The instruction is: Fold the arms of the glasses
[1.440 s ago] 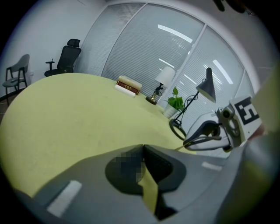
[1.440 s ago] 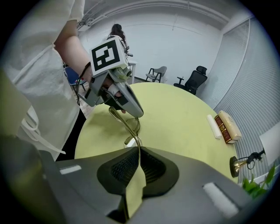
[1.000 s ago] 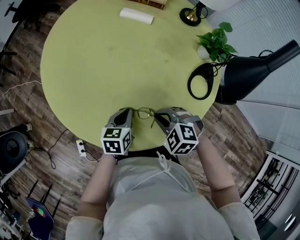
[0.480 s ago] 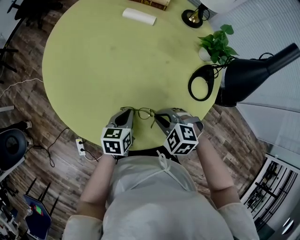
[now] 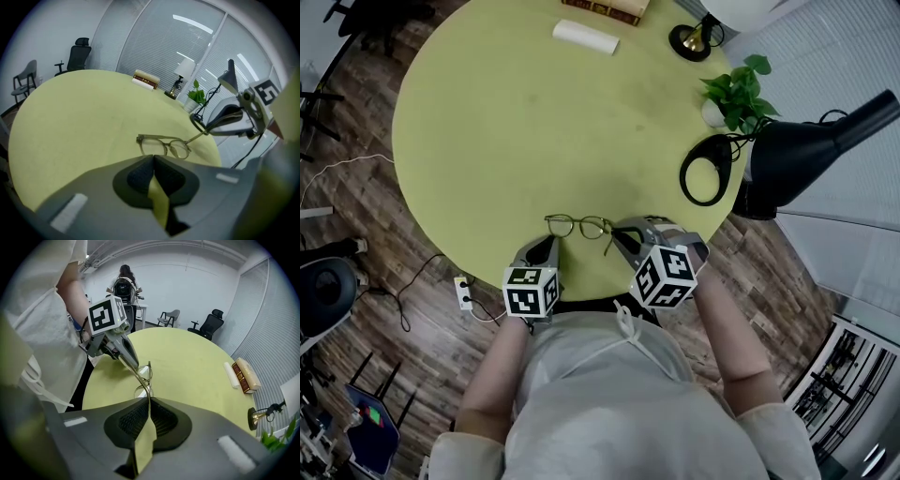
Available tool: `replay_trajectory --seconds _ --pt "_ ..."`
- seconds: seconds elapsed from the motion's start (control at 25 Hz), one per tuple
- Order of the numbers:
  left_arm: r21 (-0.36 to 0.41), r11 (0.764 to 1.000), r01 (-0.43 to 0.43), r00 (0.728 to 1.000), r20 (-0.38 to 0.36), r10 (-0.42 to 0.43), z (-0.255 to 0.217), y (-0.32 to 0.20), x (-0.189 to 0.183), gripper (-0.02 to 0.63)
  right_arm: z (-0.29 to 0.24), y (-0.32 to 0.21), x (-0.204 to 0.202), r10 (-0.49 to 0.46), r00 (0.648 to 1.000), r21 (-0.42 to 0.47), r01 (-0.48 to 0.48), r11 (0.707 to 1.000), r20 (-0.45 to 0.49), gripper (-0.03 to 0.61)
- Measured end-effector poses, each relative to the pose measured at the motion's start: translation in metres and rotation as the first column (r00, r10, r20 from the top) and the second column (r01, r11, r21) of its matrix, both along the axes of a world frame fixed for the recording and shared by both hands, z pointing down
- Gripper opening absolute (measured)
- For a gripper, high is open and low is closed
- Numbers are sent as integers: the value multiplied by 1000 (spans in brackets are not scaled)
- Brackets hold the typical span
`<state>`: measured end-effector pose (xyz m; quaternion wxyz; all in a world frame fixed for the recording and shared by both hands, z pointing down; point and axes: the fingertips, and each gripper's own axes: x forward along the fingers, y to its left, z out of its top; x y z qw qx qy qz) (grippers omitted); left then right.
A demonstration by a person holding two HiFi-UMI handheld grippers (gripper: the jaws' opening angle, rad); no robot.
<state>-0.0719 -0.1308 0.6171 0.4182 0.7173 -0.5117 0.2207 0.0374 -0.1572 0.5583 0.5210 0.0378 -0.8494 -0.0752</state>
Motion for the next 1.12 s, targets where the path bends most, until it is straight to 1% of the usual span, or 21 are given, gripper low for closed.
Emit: replay_trajectory --seconds 0.16,0.32,0.44,0.72,0.96,1.12 --pt "4 1000 -16 1000 16 16 -1 -6 2 6 1 3 -1 -14 1000 -7 14 1000 -3 15" --pt "-41 998 -37 999 23 38 6 -5 6 6 1 5 -2 -20 1000 -20 20 1000 2 15" --pt "-51 998 -41 999 18 42 7 -3 7 6 -1 5 -4 -30 1000 -27 30 999 -1 15" --pt "-71 997 -24 1000 4 25 8 -4 6 6 -5 10 -16 -66 998 -65 66 996 -5 17" --pt "-81 997 -5 1000 -27 2 7 -5 4 6 -3 5 -35 -81 997 -55 80 995 -17 17" --pt "-83 997 -5 1000 -25 3 7 -6 2 6 2 0 -43 -75 997 -57 73 996 -25 17"
